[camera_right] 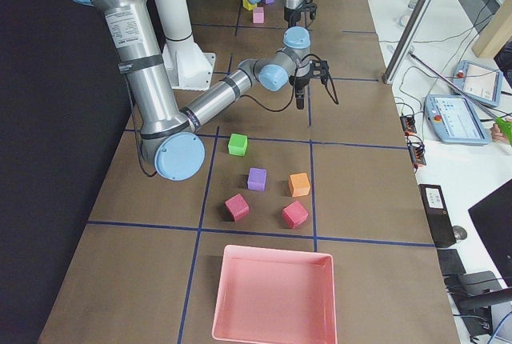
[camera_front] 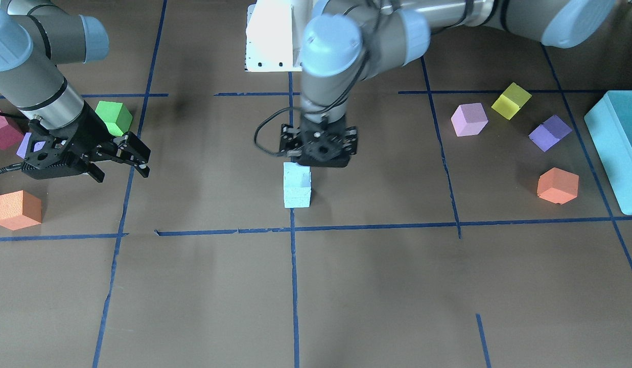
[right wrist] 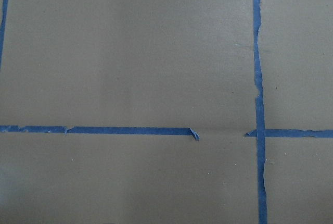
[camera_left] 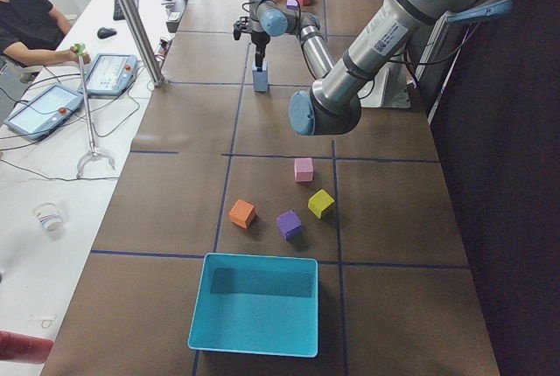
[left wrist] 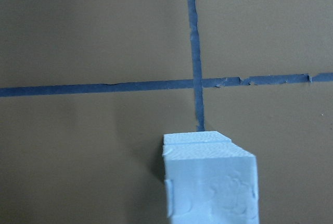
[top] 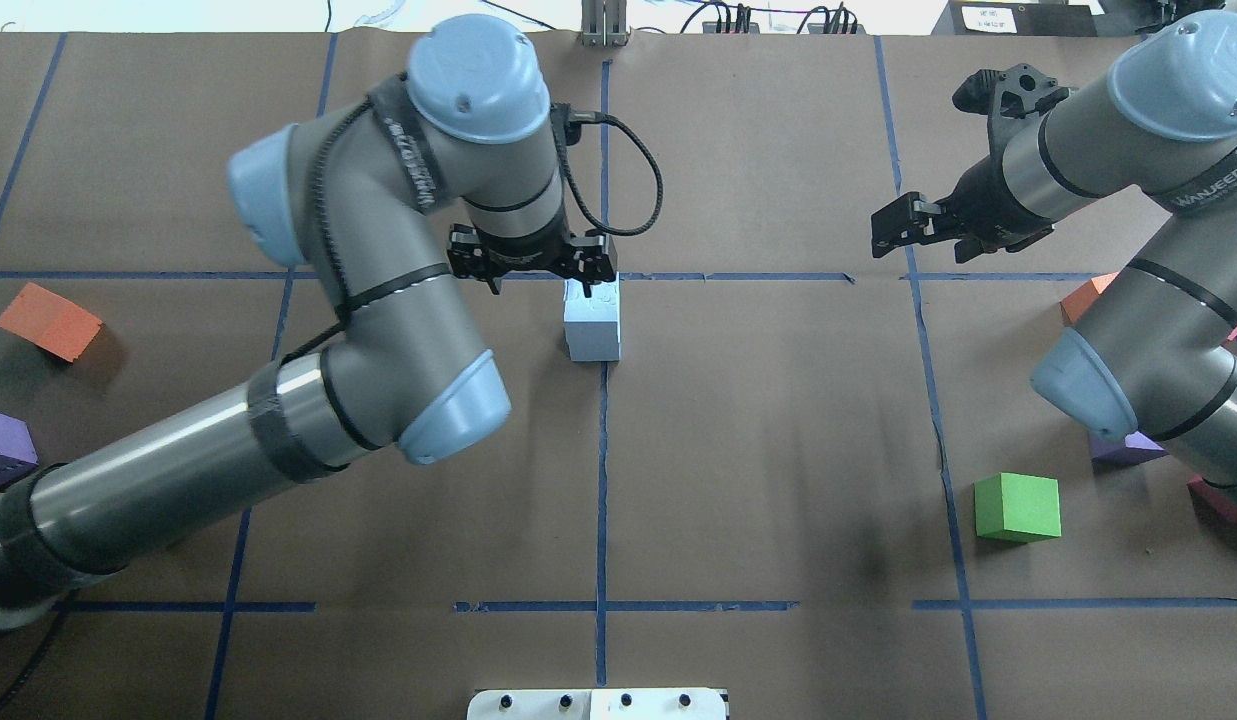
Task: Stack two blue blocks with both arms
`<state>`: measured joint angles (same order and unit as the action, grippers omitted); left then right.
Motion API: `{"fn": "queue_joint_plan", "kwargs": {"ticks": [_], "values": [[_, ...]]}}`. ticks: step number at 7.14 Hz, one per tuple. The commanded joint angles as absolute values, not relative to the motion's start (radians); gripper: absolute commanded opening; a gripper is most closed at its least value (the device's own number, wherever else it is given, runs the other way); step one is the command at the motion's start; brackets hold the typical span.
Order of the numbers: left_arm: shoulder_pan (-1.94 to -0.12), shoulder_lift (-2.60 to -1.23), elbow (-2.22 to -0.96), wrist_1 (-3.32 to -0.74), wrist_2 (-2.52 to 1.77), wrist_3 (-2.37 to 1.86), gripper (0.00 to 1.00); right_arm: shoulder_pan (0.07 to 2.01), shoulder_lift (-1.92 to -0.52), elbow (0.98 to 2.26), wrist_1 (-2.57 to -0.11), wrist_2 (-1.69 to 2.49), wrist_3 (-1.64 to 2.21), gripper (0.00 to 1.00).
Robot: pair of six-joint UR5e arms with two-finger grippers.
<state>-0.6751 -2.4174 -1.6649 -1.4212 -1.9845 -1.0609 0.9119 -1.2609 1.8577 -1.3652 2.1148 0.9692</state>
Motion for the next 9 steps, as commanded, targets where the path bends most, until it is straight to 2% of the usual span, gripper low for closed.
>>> {"fn": "queue_joint_plan", "kwargs": {"ticks": [1, 3, 6, 7, 9], "values": [[-0.759, -2.307, -1.898, -1.397, -1.994, -1.055, 1.0, 0.914, -1.262, 1.862, -1.365, 2.115, 0.968, 1.0], [-0.903, -2.167, -1.962, -1.399, -2.157, -0.932, 1.0, 0.933, -1.316, 1.868, -1.365, 2.114, 0.938, 1.0], [-1.065, -1.879, -2.013, -1.399, -2.209, -0.485, 1.0, 1.098, -1.446, 1.859, -1.38, 2.144, 0.578, 1.0], [-1.15, -1.805, -1.999, -1.399, -2.209, -0.295, 1.0, 1.199, -1.491, 1.853, -1.397, 2.217, 0.475, 1.0], [-1.324, -1.723, -1.892, -1.397, -2.212, -0.009, 1.0, 1.357, -1.558, 1.85, -1.535, 2.33, 0.175, 1.0]]}}
